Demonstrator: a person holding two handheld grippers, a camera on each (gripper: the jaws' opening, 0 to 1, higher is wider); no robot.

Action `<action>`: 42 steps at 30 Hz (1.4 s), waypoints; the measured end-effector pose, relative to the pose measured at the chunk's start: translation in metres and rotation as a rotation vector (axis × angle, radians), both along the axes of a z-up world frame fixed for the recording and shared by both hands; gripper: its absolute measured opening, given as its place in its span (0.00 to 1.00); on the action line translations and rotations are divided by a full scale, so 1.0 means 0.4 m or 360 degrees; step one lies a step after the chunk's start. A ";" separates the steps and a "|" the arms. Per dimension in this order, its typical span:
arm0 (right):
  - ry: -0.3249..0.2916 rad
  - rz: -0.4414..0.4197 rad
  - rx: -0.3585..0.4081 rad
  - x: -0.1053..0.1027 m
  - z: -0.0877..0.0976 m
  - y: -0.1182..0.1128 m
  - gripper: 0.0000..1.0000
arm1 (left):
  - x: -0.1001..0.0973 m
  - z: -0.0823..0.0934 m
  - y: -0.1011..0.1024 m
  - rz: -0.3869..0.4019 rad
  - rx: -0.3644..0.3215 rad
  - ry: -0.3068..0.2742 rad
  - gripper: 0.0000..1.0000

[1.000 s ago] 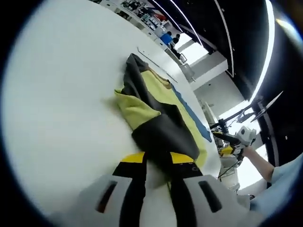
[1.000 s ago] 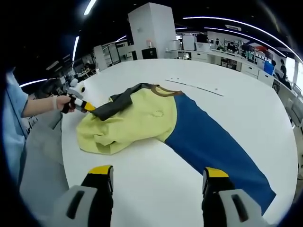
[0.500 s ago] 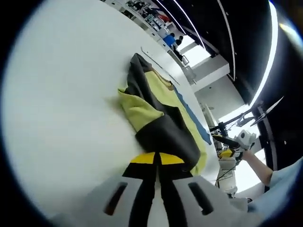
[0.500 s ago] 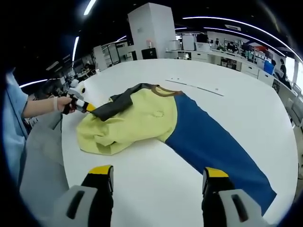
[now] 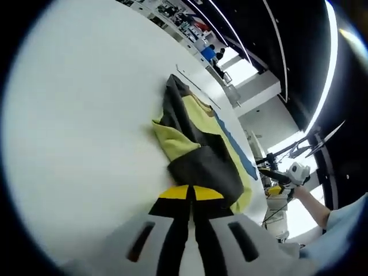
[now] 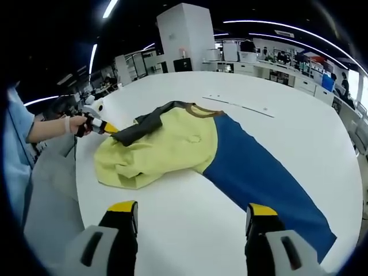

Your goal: Fold the garment on the visible template until the final outline fits inside the template.

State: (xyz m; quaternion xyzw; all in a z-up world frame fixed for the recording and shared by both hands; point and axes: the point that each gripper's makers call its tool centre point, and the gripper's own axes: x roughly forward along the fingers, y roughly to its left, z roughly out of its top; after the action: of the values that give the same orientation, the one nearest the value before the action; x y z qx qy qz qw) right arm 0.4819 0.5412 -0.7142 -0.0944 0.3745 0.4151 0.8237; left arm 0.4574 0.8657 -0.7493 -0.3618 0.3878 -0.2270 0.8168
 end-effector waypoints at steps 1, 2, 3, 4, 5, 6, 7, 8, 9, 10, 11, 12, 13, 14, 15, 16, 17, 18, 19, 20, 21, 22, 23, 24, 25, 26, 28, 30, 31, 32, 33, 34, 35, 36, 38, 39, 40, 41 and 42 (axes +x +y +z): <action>0.0003 0.0000 0.0001 0.000 -0.001 0.001 0.76 | 0.000 0.000 -0.002 0.0003 -0.0007 0.0001 0.00; 0.0001 0.0003 0.0001 0.000 0.000 0.003 0.76 | 0.001 -0.002 -0.004 0.0003 -0.0005 0.0002 0.00; -0.0001 0.0007 0.0000 0.000 0.000 0.004 0.76 | 0.001 -0.003 -0.006 -0.0002 0.0006 -0.0008 0.02; -0.0001 0.0009 -0.0001 -0.001 -0.001 0.005 0.76 | -0.001 -0.005 -0.010 -0.0008 0.0002 0.0000 0.07; 0.0000 0.0010 0.0002 -0.001 0.000 0.006 0.76 | -0.002 -0.007 -0.016 -0.0010 -0.0016 0.0017 0.13; 0.0002 0.0008 0.0004 -0.002 -0.001 0.007 0.76 | -0.003 -0.008 -0.018 -0.0011 -0.0023 0.0026 0.18; 0.0000 0.0010 0.0000 -0.002 -0.001 0.006 0.76 | -0.006 -0.008 -0.026 -0.0019 -0.0055 0.0047 0.21; -0.0001 0.0011 -0.0002 -0.002 -0.002 0.005 0.76 | -0.008 -0.010 -0.029 -0.0024 -0.0063 0.0063 0.20; 0.0001 0.0007 -0.0002 -0.003 -0.002 0.004 0.76 | -0.008 -0.012 -0.031 -0.0026 -0.0054 0.0058 0.17; 0.0001 0.0005 0.0001 -0.003 -0.001 0.004 0.76 | -0.010 -0.013 -0.036 -0.0032 -0.0059 0.0067 0.14; 0.0001 0.0004 0.0003 -0.004 0.000 0.003 0.76 | -0.012 -0.011 -0.046 -0.0041 -0.0087 0.0072 0.12; -0.0001 0.0002 0.0004 -0.004 0.000 0.003 0.76 | -0.014 -0.009 -0.056 -0.0048 -0.0122 0.0089 0.11; -0.0001 0.0002 0.0003 -0.004 0.000 0.003 0.76 | -0.014 -0.009 -0.060 -0.0049 -0.0130 0.0095 0.10; 0.0000 0.0001 0.0002 -0.004 0.001 0.001 0.76 | -0.013 -0.010 -0.066 -0.0054 -0.0126 0.0089 0.07; 0.0001 -0.0002 0.0001 -0.004 0.001 0.000 0.76 | -0.013 -0.009 -0.070 -0.0061 -0.0130 0.0088 0.02; 0.0001 -0.0002 0.0001 -0.005 0.001 -0.001 0.76 | -0.013 -0.007 -0.070 -0.0059 -0.0134 0.0085 0.00; 0.0001 -0.0004 0.0000 -0.005 0.001 -0.001 0.76 | -0.010 -0.007 -0.070 -0.0042 -0.0135 0.0088 0.00; 0.0002 -0.0005 0.0000 -0.006 0.002 -0.002 0.76 | -0.010 -0.005 -0.070 -0.0050 -0.0143 0.0084 0.00; 0.0002 -0.0006 0.0000 -0.006 0.002 -0.003 0.76 | -0.011 -0.003 -0.069 -0.0050 -0.0145 0.0086 0.00; 0.0001 -0.0007 -0.0001 -0.007 0.002 -0.004 0.76 | -0.010 -0.003 -0.066 -0.0053 -0.0133 0.0080 0.00; 0.0000 -0.0008 0.0000 -0.006 0.003 -0.005 0.76 | -0.011 -0.001 -0.063 -0.0053 -0.0130 0.0078 0.00; 0.0001 -0.0012 0.0002 -0.006 0.003 -0.005 0.76 | -0.013 0.000 -0.060 -0.0058 -0.0130 0.0076 0.00; 0.0001 -0.0013 0.0002 -0.006 0.003 -0.005 0.76 | -0.014 0.005 -0.055 -0.0057 -0.0127 0.0067 0.00; 0.0000 -0.0012 0.0002 -0.006 0.003 -0.005 0.76 | -0.013 0.008 -0.050 -0.0055 -0.0125 0.0057 0.00; 0.0000 -0.0009 0.0001 -0.006 0.004 -0.003 0.76 | -0.013 0.014 -0.043 -0.0051 -0.0118 0.0041 0.00; -0.0001 -0.0007 0.0002 -0.006 0.004 -0.002 0.76 | -0.014 0.018 -0.039 -0.0050 -0.0106 0.0031 0.00; -0.0002 -0.0003 0.0002 -0.006 0.004 0.002 0.76 | -0.010 0.025 -0.020 -0.0028 -0.0094 0.0015 0.00; -0.0004 0.0000 0.0005 -0.004 0.006 0.007 0.76 | -0.004 0.031 0.005 0.0001 -0.0074 -0.0001 0.00; -0.0007 0.0002 0.0007 -0.003 0.008 0.009 0.76 | -0.001 0.035 0.016 0.0013 -0.0063 -0.0012 0.00; -0.0011 0.0007 0.0009 -0.002 0.010 0.013 0.76 | 0.003 0.039 0.032 0.0025 -0.0050 -0.0027 0.00; -0.0012 0.0009 0.0012 -0.001 0.012 0.015 0.76 | 0.005 0.043 0.043 0.0034 -0.0038 -0.0037 0.00; -0.0013 0.0011 0.0013 0.000 0.013 0.018 0.76 | 0.008 0.045 0.055 0.0043 -0.0021 -0.0050 0.00; -0.0015 0.0013 0.0013 0.000 0.014 0.019 0.76 | 0.010 0.048 0.067 0.0052 -0.0007 -0.0058 0.00; -0.0020 0.0015 0.0012 0.002 0.016 0.022 0.76 | 0.013 0.051 0.087 0.0067 0.0021 -0.0070 0.00; -0.0026 0.0018 0.0015 0.004 0.020 0.026 0.76 | 0.016 0.060 0.116 0.0074 0.0058 -0.0096 0.00; -0.0028 0.0019 0.0015 0.005 0.021 0.027 0.76 | 0.017 0.062 0.130 0.0078 0.0082 -0.0107 0.00; -0.0031 0.0020 0.0015 0.006 0.023 0.028 0.76 | 0.018 0.062 0.146 0.0081 0.0112 -0.0114 0.00; -0.0035 0.0019 0.0016 0.007 0.025 0.029 0.76 | 0.019 0.064 0.167 0.0085 0.0151 -0.0126 0.00; -0.0037 0.0019 0.0015 0.008 0.026 0.030 0.76 | 0.019 0.067 0.179 0.0090 0.0164 -0.0134 0.00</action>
State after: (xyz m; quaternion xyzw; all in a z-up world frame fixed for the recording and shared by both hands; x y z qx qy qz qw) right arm 0.4851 0.5531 -0.7038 -0.0974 0.3624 0.4207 0.8259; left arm 0.4651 0.9375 -0.7225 -0.3201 0.3539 -0.1985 0.8561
